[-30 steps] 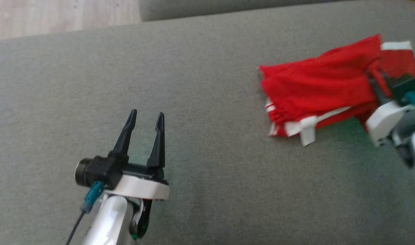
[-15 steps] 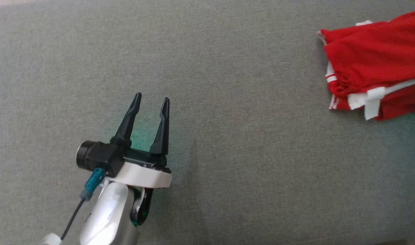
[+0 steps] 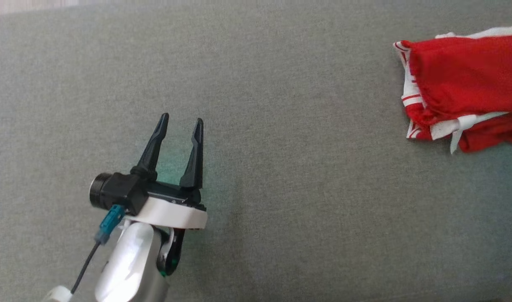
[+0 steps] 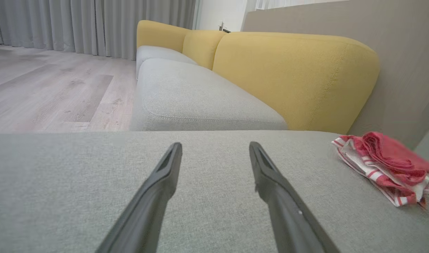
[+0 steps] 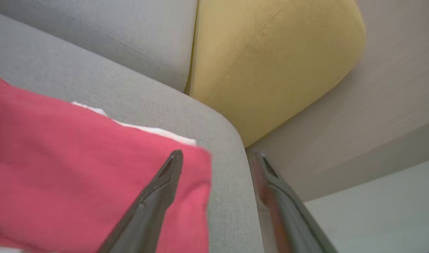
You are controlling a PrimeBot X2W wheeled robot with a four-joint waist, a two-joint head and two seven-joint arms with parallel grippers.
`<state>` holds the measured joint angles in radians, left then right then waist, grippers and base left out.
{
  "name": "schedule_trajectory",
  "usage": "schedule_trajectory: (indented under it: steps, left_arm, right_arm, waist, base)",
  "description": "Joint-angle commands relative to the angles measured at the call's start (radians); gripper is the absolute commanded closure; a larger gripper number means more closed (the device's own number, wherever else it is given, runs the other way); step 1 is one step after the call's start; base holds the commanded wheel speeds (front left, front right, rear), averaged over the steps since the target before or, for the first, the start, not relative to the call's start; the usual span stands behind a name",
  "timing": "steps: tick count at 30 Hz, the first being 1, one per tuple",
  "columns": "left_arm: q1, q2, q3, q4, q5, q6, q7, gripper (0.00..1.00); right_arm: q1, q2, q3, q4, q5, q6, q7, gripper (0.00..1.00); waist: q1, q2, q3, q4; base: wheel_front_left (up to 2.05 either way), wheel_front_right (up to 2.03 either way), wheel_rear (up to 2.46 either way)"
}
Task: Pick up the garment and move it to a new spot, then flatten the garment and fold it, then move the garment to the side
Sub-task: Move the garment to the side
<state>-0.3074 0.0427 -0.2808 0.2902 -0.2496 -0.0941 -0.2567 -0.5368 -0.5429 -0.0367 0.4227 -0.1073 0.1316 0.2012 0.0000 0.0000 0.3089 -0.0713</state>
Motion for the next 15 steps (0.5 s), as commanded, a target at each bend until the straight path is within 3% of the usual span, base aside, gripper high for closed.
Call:
schedule_trajectory:
  steps: [1, 10, 15]
  left_arm:
    - [-0.015, 0.008, 0.037, -0.025, -0.002, -0.001, -0.005, 0.00]
    - [0.029, 0.008, 0.063, -0.050, -0.021, 0.018, -0.005, 0.00]
    - [0.074, 0.008, 0.089, -0.089, -0.018, 0.034, -0.005, 0.00]
  right_arm:
    - [0.016, -0.016, 0.001, -0.043, -0.004, -0.001, -0.013, 0.00]
    - [0.023, 0.130, 0.054, -0.185, 0.053, -0.001, -0.067, 0.00]
    - [0.065, 0.294, 0.065, -0.265, 0.138, -0.001, -0.163, 0.00]
  waist:
    - [0.0000, 0.0000, -0.019, -0.002]
    - [0.0000, 0.0000, -0.134, 0.009]
    - [0.0000, 0.0000, -0.206, 0.035]
  base:
    - [0.00, 0.00, 0.00]
    - [0.00, 0.00, 0.00]
    - [0.00, 0.00, 0.00]
